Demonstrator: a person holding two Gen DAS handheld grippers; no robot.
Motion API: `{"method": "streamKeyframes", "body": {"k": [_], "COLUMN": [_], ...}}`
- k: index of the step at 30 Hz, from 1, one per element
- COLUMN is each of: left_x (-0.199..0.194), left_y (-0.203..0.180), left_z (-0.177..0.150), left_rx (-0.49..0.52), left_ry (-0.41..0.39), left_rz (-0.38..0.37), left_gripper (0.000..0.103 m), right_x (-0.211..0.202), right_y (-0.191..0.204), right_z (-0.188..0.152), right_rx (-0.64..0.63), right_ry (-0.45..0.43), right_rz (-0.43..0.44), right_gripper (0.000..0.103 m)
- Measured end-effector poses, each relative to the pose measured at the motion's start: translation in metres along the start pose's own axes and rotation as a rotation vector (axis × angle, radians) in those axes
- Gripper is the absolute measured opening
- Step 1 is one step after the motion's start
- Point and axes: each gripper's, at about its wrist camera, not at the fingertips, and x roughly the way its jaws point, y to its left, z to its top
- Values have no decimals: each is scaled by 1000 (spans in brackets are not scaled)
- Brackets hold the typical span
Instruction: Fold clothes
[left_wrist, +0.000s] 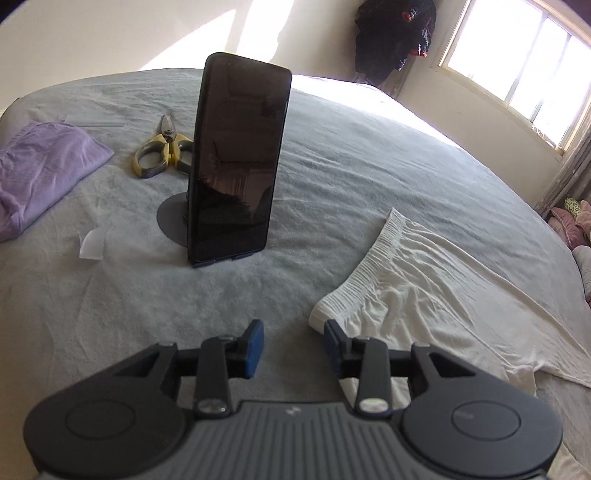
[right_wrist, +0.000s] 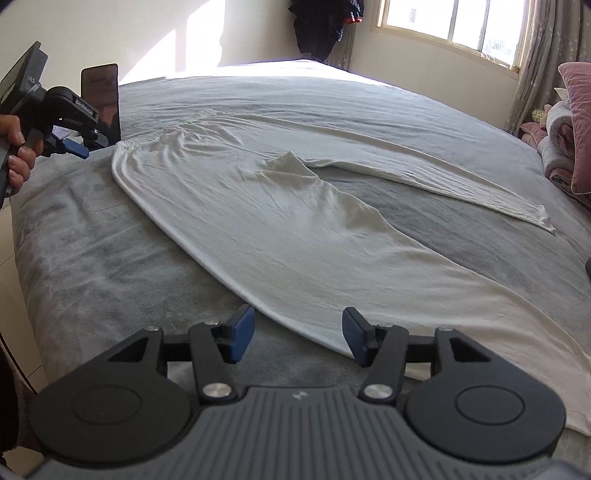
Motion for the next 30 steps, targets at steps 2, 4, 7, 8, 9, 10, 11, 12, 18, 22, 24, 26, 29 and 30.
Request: {"method": "streamKeyframes", "body": {"k": [2,4,7,8,9,10,11,12,18,22,24,26,29,30], "left_x": [-5,-9,-12,-13,-14,-15,-15,-15,-21,-32,-41,-51,-60,-61], "left_y": [-13,-29,-60,-70,-81,-91,-100,-109,-157,-182,-195,-208,-228,-234], "left_z": [-1,-4,-15,-21,-27,-33,-39,-46,-90,-123,-143,-162,-187,-194], "left_rx": [41,97,217,269,322,374,422,466,705,834,904,980,1066,1091], "left_ry": [-13,-9,10,16,22,28,35,44,111,160,185,197,210,215], "left_rz": [-33,-94,-207,-248,-287,-322,-356,-388,-584,-747,-835,-900,-952,-965], "left_gripper": [38,39,40,41,42,42,43,43,44,44,44,44,44,43], "right_x": [-8,-18,-34,-40,-45,-51,-57,-60,-74,-73,-73,-75,-76,-75], "right_y": [-21,-52,-101,-115,-129,-139,-148,-154,-183,-197,-205,-213,-224,-226], "right_z": [-5,-14,-32,-40,-48,-55,-63,-69,-98,-103,-104,-109,-115,-115], "right_rx": [78,204,410,467,524,563,598,630,794,827,835,882,933,941], "right_ry": [-1,1,10,18,27,30,29,28,8,-21,-33,-54,-86,-94], "right_rz": [-45,-111,-233,-265,-298,-322,-348,-366,-455,-486,-519,-514,-524,-519], "right_gripper": [56,56,56,56,56,56,56,56,56,53,45,39,29,29]}}
